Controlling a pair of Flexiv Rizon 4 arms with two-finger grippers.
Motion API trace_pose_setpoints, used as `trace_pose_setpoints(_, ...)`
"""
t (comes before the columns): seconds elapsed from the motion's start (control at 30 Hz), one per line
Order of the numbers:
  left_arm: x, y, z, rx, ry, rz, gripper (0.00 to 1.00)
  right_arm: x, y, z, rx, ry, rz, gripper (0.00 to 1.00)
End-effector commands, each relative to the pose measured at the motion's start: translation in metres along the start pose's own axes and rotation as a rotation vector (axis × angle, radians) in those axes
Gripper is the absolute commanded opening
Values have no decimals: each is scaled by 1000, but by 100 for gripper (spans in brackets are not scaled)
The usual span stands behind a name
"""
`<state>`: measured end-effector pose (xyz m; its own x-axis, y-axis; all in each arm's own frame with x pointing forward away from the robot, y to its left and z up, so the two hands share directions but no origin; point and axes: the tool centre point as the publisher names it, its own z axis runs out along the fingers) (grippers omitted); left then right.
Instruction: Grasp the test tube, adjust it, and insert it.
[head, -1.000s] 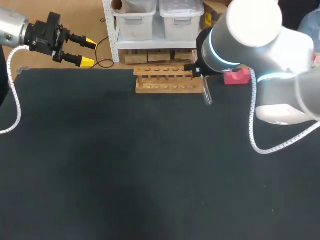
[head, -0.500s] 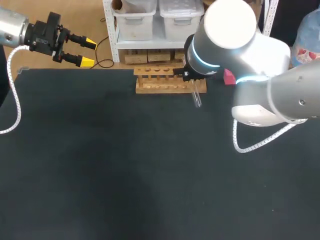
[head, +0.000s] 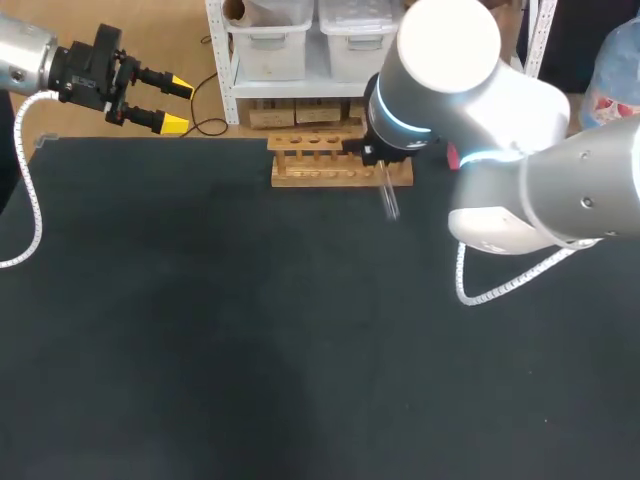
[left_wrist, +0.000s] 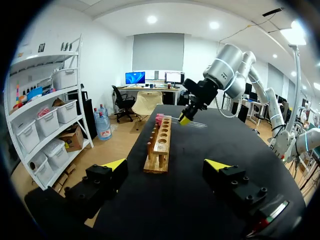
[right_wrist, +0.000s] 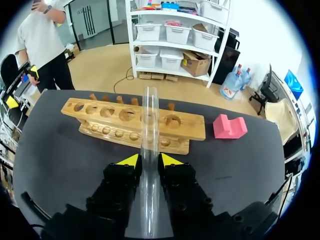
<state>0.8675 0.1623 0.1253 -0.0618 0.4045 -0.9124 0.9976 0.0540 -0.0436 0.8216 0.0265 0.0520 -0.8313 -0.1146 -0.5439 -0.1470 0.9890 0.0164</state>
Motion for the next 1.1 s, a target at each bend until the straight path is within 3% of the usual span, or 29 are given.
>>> trace_pose_setpoints(0.03, 0, 2, 0, 3, 1, 1, 100, 1, 0, 3, -1, 8, -1, 0)
trace_pose_setpoints(1.1, 0, 2, 0, 3, 1, 1, 100, 12, -1, 14, -15, 70, -3, 0)
